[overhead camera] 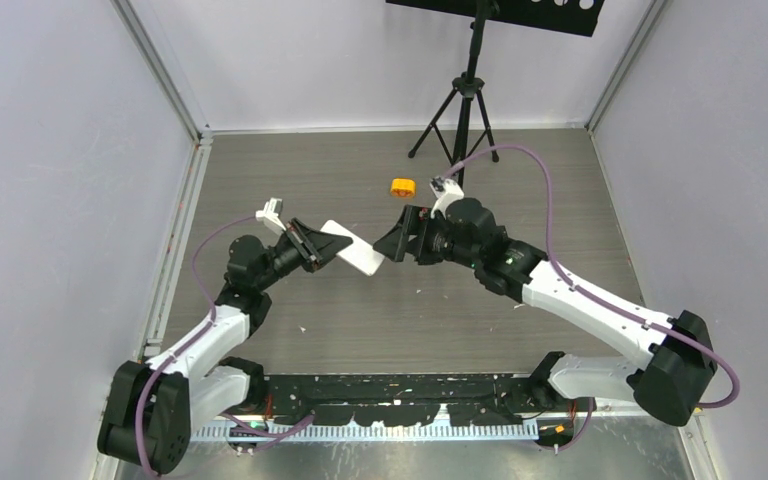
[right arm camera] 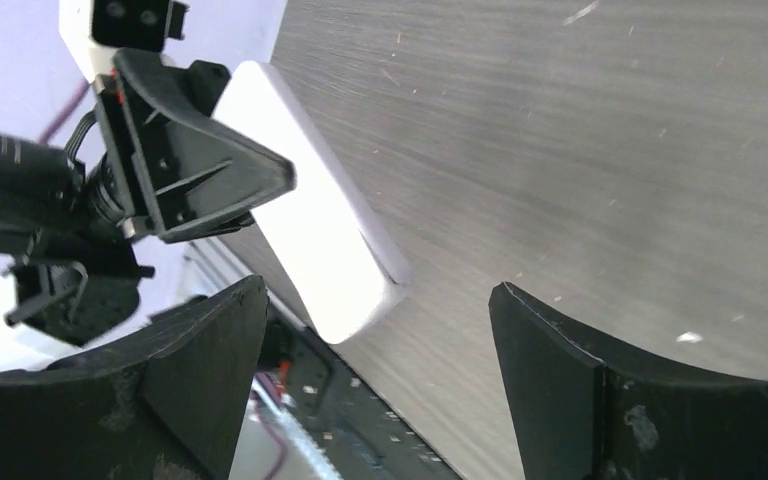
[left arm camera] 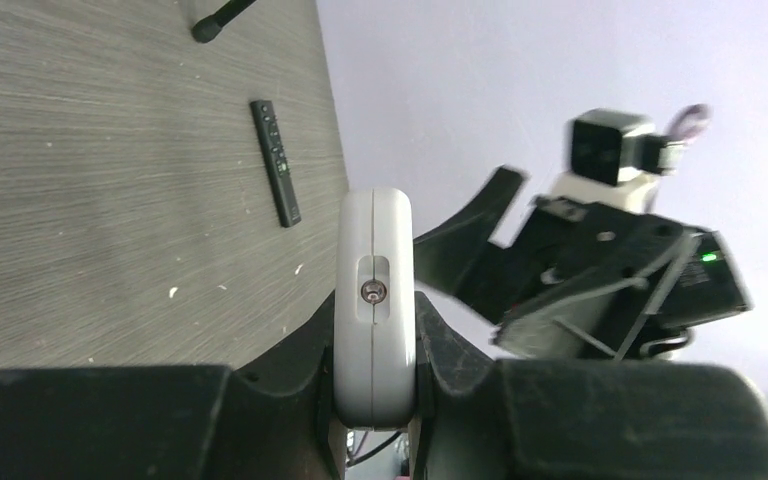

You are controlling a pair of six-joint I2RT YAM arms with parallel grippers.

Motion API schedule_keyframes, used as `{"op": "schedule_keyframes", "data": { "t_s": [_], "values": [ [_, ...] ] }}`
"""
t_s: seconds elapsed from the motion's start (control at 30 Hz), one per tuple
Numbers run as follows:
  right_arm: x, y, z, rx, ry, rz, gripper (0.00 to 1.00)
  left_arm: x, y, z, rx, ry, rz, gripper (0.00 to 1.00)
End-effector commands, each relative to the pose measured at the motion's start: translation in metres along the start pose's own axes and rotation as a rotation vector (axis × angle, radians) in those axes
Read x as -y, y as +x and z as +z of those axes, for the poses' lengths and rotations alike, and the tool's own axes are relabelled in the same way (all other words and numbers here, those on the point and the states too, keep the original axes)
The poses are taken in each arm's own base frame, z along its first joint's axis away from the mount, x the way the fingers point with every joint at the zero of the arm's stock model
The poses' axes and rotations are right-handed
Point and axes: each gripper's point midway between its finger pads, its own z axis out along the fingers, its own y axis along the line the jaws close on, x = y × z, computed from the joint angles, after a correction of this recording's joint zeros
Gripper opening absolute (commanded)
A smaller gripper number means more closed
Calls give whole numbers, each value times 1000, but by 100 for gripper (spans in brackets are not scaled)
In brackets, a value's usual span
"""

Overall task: Load the batteries into the remote control
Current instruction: Load the battery cover into the remote control, then turn over the remote control at the center of the board.

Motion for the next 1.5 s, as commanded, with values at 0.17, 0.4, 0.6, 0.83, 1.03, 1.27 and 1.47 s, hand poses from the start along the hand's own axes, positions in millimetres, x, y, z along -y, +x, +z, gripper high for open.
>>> {"op": "schedule_keyframes", "data": {
  "t_s": [0.17, 0.4, 0.6, 0.83, 1.03, 1.27, 1.47],
  "values": [
    [-31, -22, 8, 158, -185, 451, 86, 54, -21, -4, 89, 127, -50, 0],
    [-34, -10, 17, 131, -254, 509, 74, 60, -29, -7, 135, 160, -149, 0],
    [-35, -4, 18, 113, -270, 479, 53, 69, -32, -6, 130, 194, -192, 0],
    [-26, -1, 18, 136, -249, 429, 31, 77, -34, -6, 126, 227, -223, 0],
    [-34, 1, 22, 133, -311, 399, 24, 83, -35, -7, 124, 246, -229, 0],
    [-35, 4, 27, 136, -322, 373, 21, 87, -30, -6, 83, 254, -206, 0],
    [-47, 17, 55, 83, -283, 388, 17, 110, -15, -2, -2, 318, -102, 0]
  ]
}}
